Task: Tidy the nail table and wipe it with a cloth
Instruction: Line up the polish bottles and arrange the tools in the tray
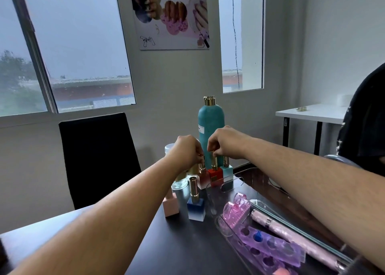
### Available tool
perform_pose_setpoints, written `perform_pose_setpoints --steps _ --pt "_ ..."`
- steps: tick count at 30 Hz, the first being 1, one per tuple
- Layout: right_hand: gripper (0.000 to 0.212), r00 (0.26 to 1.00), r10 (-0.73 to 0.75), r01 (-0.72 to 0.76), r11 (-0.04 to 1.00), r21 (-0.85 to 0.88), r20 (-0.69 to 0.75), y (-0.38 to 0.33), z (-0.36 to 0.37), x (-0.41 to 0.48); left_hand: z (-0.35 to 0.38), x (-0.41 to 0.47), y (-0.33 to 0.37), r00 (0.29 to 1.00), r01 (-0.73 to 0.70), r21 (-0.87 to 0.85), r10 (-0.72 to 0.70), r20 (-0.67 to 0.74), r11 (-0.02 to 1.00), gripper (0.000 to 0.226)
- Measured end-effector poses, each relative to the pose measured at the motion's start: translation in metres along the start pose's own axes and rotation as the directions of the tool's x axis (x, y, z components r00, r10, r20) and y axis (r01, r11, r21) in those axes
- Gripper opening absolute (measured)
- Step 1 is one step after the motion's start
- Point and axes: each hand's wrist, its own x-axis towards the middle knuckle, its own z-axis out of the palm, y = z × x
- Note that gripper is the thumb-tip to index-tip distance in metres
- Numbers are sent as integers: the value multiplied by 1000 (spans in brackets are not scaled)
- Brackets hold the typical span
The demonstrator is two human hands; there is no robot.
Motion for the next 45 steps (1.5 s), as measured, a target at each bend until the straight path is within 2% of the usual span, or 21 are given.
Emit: perform_pose_setpoints --steps 8,14,16,18,22,25,33,45 --pt "21 1000 1 -1 1000 7 -19 -2 -8 -5 -13 -7 -3 1000 -14 -38 14 -5 999 32" --pt "14 992 -49 58 996 75 -114 -28 -35 -23 -71 -34 -21 992 -10 -54 3 -125 998 18" --pt "16 993 -82 90 992 84 -85 -43 -38 -32 -84 -50 -27 991 -2 -51 -5 -137 999 16" --pt "20 994 -105 106 989 103 -19 -58 -38 -42 -90 -69 -32 996 5 -42 -8 -87 999 18" --pt "29 988 -106 92 987 129 109 -81 -34 -58 -79 -98 -38 998 20 -58 -16 67 998 33" --pt "33 983 -94 81 993 82 159 -92 -24 -65 -59 -112 -42 995 37 -64 -31 91 997 43" --pt "15 987 -72 68 997 29 143 -96 -11 -61 -34 -115 -50 997 58 -206 -67 -41 977 13" --pt "17 990 -98 99 995 -1 103 -84 -3 -23 -21 -82 -51 997 35 -156 -44 -56 987 17"
